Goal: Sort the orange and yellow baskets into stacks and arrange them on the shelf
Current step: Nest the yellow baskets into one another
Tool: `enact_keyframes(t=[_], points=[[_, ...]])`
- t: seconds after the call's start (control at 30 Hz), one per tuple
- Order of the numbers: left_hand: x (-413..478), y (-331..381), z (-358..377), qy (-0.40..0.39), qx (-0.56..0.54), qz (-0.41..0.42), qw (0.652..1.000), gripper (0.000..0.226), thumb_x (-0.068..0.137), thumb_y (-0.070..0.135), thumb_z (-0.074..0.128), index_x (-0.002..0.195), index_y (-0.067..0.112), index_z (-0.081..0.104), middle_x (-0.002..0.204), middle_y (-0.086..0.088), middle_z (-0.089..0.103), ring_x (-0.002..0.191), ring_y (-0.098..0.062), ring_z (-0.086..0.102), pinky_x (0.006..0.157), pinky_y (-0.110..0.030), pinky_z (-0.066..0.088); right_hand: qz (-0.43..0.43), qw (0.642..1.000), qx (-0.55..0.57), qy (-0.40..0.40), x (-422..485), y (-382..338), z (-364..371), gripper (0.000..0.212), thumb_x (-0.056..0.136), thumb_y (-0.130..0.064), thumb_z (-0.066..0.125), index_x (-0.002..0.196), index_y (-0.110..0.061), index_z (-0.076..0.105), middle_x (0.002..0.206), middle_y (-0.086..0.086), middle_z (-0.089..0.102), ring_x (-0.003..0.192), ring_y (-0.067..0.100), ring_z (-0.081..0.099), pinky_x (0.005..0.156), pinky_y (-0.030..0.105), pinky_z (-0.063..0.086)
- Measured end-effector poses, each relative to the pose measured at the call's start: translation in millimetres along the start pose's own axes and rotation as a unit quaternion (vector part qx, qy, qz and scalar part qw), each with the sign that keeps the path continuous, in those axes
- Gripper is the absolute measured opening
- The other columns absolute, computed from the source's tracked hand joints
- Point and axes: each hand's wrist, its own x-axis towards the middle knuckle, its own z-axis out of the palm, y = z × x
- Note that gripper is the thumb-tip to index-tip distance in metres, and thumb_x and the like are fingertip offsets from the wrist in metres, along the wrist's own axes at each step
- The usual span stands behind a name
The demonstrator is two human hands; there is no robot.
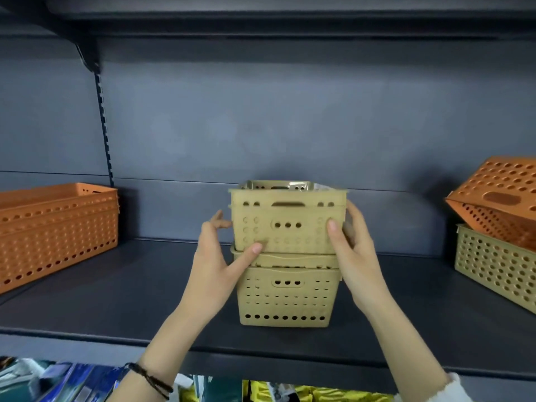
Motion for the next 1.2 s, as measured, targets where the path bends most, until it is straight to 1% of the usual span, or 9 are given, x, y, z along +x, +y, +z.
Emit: enact_keyframes(t=[0.1,0.2,0.37,0.5,0.63,0.77,0.87,1.07,1.2], points=[[-3,-7,3,-0.003,-0.066,0.000,0.998,0.103,0.058,0.072,0.070,0.138,0.042,0.014,0.158,0.009,0.014,0.143,-0.009,0.027,0.115,-0.041,0.030,0.025,0.999,-0.021,-0.012,-18,16,-5,0.047,0.081,-0.050,0.055,0.127,-0.049,0.045,0.131,-0.020,0.059,0.120,-0.006,0.053,0.103,0.030,0.045],[-6,-6,11,-0.059,-0.076,0.019,0.995,0.104,0.058,0.066,0.075,0.131,0.070,0.002,0.154,0.010,0.032,0.132,-0.012,0.047,0.104,-0.044,0.045,0.053,0.998,-0.036,-0.014,-23,21,-10,0.040,0.083,-0.055,0.042,0.123,-0.054,0.042,0.131,-0.026,0.054,0.113,-0.020,0.049,0.091,0.007,0.042],[-4,-2,28,-0.027,-0.086,0.029,0.995,0.091,0.058,0.044,0.082,0.120,0.068,0.019,0.128,0.007,0.057,0.107,-0.001,0.061,0.079,-0.009,0.047,0.049,0.997,-0.065,-0.005,-18,29,-32,0.049,0.090,-0.057,0.036,0.135,-0.042,0.047,0.138,-0.017,0.055,0.129,0.001,0.048,0.107,0.027,0.037],[-3,4,40,-0.028,-0.080,0.038,0.996,0.089,0.057,0.042,0.079,0.120,0.063,0.018,0.125,0.013,0.058,0.107,0.003,0.060,0.078,-0.005,0.046,-0.050,0.979,-0.154,0.120,-18,24,-69,0.033,0.098,-0.022,0.053,0.132,-0.026,0.055,0.135,-0.015,0.056,0.127,0.000,0.049,0.107,0.028,0.039],[-4,8,48,-0.025,-0.070,0.038,0.997,0.090,0.058,0.045,0.078,0.116,0.070,0.014,0.128,0.015,0.056,0.108,0.007,0.057,0.079,-0.007,0.046,-0.187,0.861,-0.377,0.284,-13,26,-131,0.032,0.092,-0.008,0.056,0.125,-0.005,0.057,0.129,0.012,0.059,0.124,0.028,0.052,0.109,0.034,0.036],[-7,11,52,-0.024,-0.057,0.042,0.997,0.091,0.056,0.046,0.077,0.118,0.068,0.014,0.128,0.012,0.057,0.108,0.001,0.059,0.086,-0.025,0.049,-0.231,0.750,-0.483,0.387,-10,27,-189,0.039,0.086,-0.004,0.060,0.124,0.002,0.057,0.128,0.027,0.053,0.124,0.043,0.045,0.110,0.038,0.029],[-10,16,58,-0.017,-0.053,0.050,0.997,0.091,0.056,0.046,0.077,0.118,0.068,0.014,0.127,0.011,0.058,0.110,-0.008,0.060,0.086,-0.032,0.049,-0.214,0.708,-0.529,0.416,-2,21,-218,0.056,0.084,-0.004,0.065,0.137,-0.004,0.047,0.143,0.028,0.041,0.134,0.046,0.034,0.112,0.047,0.022],[-13,24,70,-0.011,-0.048,0.045,0.998,0.091,0.056,0.041,0.077,0.116,0.068,0.014,0.128,0.008,0.056,0.105,0.006,0.054,0.080,-0.026,0.045,-0.153,0.724,-0.563,0.367,22,16,-248,0.065,0.088,0.001,0.056,0.148,-0.019,0.038,0.158,0.022,0.024,0.143,0.047,0.023,0.115,0.054,0.022],[-14,25,72,-0.011,-0.042,0.040,0.998,0.092,0.056,0.042,0.077,0.116,0.069,0.012,0.132,0.008,0.054,0.108,-0.007,0.058,0.084,-0.033,0.045,-0.132,0.752,-0.551,0.337,29,11,-245,0.060,0.093,0.009,0.042,0.144,-0.023,0.047,0.161,0.016,0.020,0.146,0.044,0.019,0.111,0.050,0.029]])
